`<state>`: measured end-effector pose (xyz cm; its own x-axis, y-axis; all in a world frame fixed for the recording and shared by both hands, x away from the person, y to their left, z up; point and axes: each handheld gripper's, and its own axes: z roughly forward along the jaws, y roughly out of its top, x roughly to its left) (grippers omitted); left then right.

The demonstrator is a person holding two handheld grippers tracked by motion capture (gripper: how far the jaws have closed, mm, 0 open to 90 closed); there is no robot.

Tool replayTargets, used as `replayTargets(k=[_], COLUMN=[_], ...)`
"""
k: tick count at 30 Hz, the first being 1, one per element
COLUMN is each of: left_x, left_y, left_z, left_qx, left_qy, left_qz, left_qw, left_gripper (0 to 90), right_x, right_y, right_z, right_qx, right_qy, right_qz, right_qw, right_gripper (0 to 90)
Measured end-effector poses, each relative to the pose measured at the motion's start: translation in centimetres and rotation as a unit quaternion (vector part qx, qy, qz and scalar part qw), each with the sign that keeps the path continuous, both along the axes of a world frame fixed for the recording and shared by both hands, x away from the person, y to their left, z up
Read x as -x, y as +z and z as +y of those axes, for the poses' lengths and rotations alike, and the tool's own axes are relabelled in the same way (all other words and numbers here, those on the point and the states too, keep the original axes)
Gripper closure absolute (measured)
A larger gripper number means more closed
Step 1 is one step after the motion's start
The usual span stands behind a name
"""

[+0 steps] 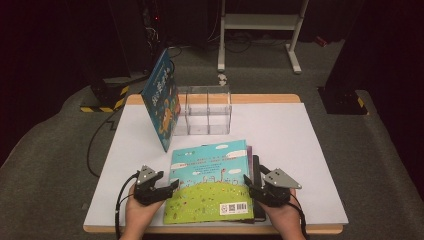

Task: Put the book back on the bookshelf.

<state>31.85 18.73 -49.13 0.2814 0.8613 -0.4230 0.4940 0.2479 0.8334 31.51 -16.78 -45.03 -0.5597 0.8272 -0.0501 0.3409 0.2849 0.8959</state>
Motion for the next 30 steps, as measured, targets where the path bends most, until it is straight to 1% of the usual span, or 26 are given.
replayTargets(k=[3, 4, 5, 6, 7, 8, 11, 12, 14, 15, 16, 17, 20, 24, 25, 26, 28, 30], left_x=[0.0, 0.0, 0.0, -0.1, -0.1, -0.1, 0.1, 0.0, 0.0, 0.0, -0.1, -0.1, -0.2, -0.2, -0.2, -0.1, -0.1, -0.1], left_y=[0.0, 0.0, 0.2, 0.4, 0.6, 0.8, 0.9, 0.9, 1.0, 1.0, 1.0, 1.0, 1.0, 1.1, 1.1, 1.1, 1.1, 1.0], left_z=[-0.3, -0.6, -0.5, -0.5, -0.5, -0.5, -0.5, -0.4, -0.3, -0.3, -0.3, -0.3, -0.3, -0.3, -0.3, -0.3, -0.2, -0.1], left_qx=[0.001, 0.009, 0.018, 0.027, 0.029, 0.027, 0.028, 0.034, 0.035, 0.044, 0.047, 0.045, 0.049, 0.053, 0.053, 0.052, 0.049, 0.055], left_qy=[-0.007, -0.013, -0.015, -0.014, -0.013, -0.014, -0.020, -0.019, -0.021, -0.017, -0.015, -0.016, -0.016, -0.014, -0.014, -0.014, -0.014, -0.012], left_qz=[0.004, 0.002, -0.002, -0.002, -0.004, -0.009, -0.009, -0.009, -0.009, -0.009, -0.009, -0.005, 0.003, -0.002, -0.002, -0.009, -0.011, -0.014], left_qw=[1.0000, 0.9999, 0.9997, 0.9995, 0.9995, 0.9995, 0.9994, 0.9992, 0.9991, 0.9988, 0.9987, 0.9988, 0.9987, 0.9985, 0.9985, 0.9985, 0.9986, 0.9983], left_gripper=[26.8, 26.5, 26.4, 26.5, 26.2, 25.8, 24.3, 24.2, 24.5, 24.2, 24.0, 24.0, 22.5, 21.4, 21.0, 21.0, 20.8, 20.7], right_x=[0.0, 0.1, 0.1, 0.2, 0.2, 0.3, 0.5, 0.5, 0.4, 0.4, 0.4, 0.4, 0.5, 0.5, 0.5, 0.5, 0.5, 0.4], right_y=[-0.1, -0.2, -0.3, -0.5, -0.7, -0.9, -1.2, -1.2, -1.2, -1.2, -1.2, -1.2, -1.3, -1.4, -1.4, -1.5, -1.5, -1.5], right_z=[0.0, 0.0, 0.0, -0.1, -0.2, -0.4, -0.8, -0.8, -0.7, -0.7, -0.7, -0.7, -0.6, -0.8, -0.8, -0.8, -0.8, -0.9], right_qx=[0.001, 0.011, 0.017, 0.020, 0.029, 0.028, 0.017, 0.016, 0.015, 0.015, 0.017, 0.017, 0.020, 0.016, 0.015, 0.015, 0.015, 0.013], right_qy=[-0.001, -0.007, -0.009, -0.011, -0.017, -0.015, -0.009, -0.009, -0.008, -0.008, -0.008, -0.008, -0.009, -0.006, -0.006, -0.005, -0.005, -0.002], right_qz=[0.001, 0.004, 0.010, 0.014, 0.015, 0.016, 0.019, 0.018, 0.017, 0.016, 0.015, 0.015, 0.011, 0.012, 0.012, 0.009, 0.009, 0.009], right_qw=[1.0000, 0.9999, 0.9998, 0.9996, 0.9993, 0.9994, 0.9996, 0.9997, 0.9997, 0.9997, 0.9997, 0.9997, 0.9997, 0.9998, 0.9998, 0.9998, 0.9998, 0.9999], right_gripper=[35.3, 37.4, 38.0, 40.5, 41.0, 41.0, 40.9, 40.8, 40.8, 40.9, 40.9, 40.9, 40.9, 40.9, 40.9, 41.0, 40.9, 40.9])
